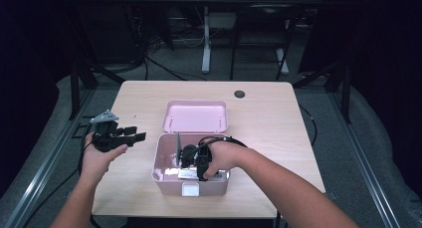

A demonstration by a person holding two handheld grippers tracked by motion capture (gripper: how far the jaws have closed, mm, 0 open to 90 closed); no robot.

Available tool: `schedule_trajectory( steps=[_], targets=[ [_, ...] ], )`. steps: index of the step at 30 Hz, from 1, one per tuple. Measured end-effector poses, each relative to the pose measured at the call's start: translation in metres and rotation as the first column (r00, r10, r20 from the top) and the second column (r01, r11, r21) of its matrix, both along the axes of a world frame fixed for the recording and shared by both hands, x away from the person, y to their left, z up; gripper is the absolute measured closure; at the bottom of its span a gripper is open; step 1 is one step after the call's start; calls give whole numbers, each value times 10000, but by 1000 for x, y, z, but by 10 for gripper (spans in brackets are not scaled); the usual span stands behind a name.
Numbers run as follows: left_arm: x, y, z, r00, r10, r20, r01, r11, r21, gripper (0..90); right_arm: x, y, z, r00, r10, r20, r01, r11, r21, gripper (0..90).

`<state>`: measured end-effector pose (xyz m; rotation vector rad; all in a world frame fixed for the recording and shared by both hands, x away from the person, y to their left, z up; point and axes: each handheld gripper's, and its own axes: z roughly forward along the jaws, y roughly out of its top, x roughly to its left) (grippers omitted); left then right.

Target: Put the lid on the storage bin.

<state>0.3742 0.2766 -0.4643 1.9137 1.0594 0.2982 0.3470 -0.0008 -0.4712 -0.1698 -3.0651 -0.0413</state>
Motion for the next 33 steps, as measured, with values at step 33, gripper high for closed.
schedule_trajectory(
  steps=[33],
  targets=[
    [0,0,0,10000,2,-21,-2,10000,10,466,-2,-3,6,9992,394,-59,-392,9988,308,604]
  ],
)
